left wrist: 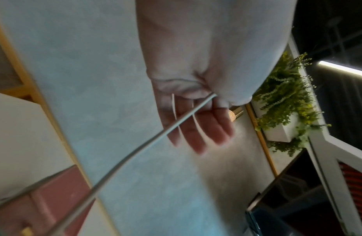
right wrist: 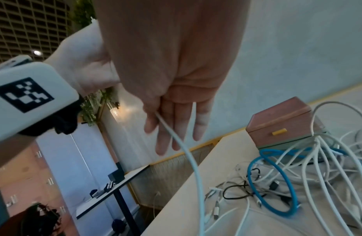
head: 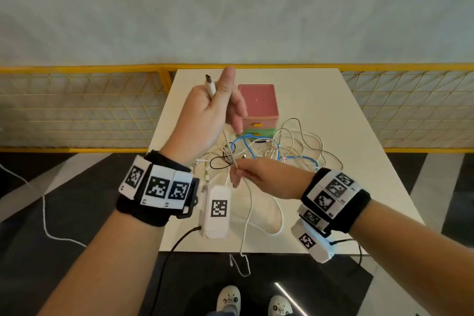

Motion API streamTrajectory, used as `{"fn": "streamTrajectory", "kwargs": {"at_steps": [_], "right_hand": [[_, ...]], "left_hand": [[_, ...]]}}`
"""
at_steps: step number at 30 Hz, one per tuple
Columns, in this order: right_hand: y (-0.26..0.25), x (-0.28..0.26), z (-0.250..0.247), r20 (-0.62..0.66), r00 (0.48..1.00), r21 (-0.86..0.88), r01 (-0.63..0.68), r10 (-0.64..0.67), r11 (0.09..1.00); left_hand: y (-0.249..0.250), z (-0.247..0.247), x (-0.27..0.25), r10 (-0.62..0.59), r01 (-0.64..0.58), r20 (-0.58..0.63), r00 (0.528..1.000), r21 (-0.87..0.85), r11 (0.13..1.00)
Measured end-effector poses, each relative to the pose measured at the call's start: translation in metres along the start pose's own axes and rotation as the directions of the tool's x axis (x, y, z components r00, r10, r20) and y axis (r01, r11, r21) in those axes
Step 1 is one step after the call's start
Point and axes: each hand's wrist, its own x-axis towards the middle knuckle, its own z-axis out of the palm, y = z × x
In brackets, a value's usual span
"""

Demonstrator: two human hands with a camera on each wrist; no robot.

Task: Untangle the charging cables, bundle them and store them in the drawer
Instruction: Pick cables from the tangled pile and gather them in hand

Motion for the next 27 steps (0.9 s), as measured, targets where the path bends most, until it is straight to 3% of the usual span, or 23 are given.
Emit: {"fn": "streamTrajectory", "kwargs": {"at_steps": [3, 5, 11, 17, 23, 27], "right_hand": [[0.018, 0.016, 0.004, 0.206, 0.965, -0.189, -0.121, 0.16, 0.974], [0.027, 0.028, 0.009, 0.221, 0.943, -0.231, -0.198, 0.25, 0.953], [0.058, 0.072, 0.055, 0.128, 0.894, -0.213, -0.398, 0.43, 0.892], [0.087, 0.099, 0.11, 0.164, 0.797, -0.321, -0.515, 0.582, 0.795], [0.093, 0.11, 0.114, -0.01, 0.772, -0.323, -0.604, 0.636, 0.729], [0.098, 0.109, 0.116, -0.091, 0.654, -0.148, -0.755, 0.751, 0.639]], "left_hand": [[-0.017, -0.014, -0.004, -0.147, 0.148, -0.039, 0.988, 0.036, 0.988], [-0.031, -0.025, -0.007, -0.234, 0.236, -0.043, 0.971, 0.062, 0.97], [-0.076, -0.038, -0.019, -0.365, 0.369, -0.079, 0.928, 0.047, 0.928], [-0.106, -0.029, -0.025, -0.438, 0.44, -0.056, 0.897, 0.038, 0.897], [-0.126, -0.023, -0.024, -0.504, 0.505, -0.063, 0.861, 0.004, 0.863], [-0.14, -0.022, -0.025, -0.556, 0.555, -0.087, 0.826, -0.045, 0.831]]}}
